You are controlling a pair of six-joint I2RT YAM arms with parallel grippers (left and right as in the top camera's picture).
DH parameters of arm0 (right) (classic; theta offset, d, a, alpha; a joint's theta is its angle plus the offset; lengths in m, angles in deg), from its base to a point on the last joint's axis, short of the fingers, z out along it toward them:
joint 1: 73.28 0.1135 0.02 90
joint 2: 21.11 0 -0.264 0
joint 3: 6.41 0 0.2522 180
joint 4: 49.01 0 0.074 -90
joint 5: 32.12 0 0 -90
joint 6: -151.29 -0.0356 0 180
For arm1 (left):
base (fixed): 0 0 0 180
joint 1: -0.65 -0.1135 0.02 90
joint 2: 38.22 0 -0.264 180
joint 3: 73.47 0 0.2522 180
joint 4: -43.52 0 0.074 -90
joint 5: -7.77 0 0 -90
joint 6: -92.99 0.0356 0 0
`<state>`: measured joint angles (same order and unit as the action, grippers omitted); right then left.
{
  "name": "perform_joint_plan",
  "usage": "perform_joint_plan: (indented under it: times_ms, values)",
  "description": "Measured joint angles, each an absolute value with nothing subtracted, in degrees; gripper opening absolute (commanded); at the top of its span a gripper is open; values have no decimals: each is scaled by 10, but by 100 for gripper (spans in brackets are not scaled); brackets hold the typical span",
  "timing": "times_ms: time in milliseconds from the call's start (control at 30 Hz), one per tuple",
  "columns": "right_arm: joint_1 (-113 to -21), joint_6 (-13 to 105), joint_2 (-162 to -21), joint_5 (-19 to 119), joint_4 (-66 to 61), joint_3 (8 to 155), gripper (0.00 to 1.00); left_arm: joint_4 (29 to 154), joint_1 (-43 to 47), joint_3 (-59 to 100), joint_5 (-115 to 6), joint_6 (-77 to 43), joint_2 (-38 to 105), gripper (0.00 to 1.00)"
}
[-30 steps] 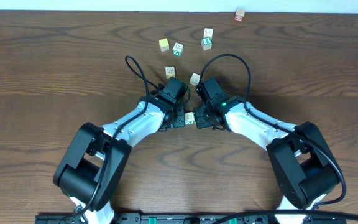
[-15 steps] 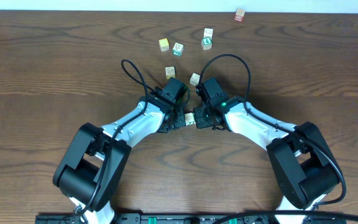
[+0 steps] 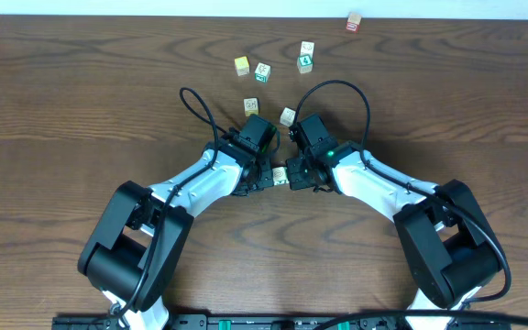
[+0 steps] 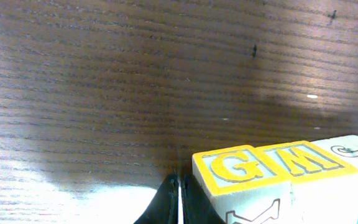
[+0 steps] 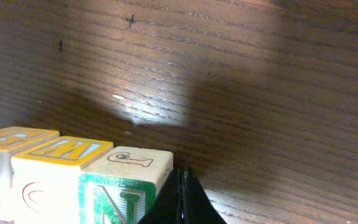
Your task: Lift 3 blocks
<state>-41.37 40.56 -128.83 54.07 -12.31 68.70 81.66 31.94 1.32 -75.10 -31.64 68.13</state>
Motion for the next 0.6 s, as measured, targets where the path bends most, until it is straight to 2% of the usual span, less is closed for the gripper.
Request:
perform_joint_plan:
  times_ms: [600]
  values:
    - [-414,398,-1249,538,-106,680,1,829,319,13,-743,-301,646,7]
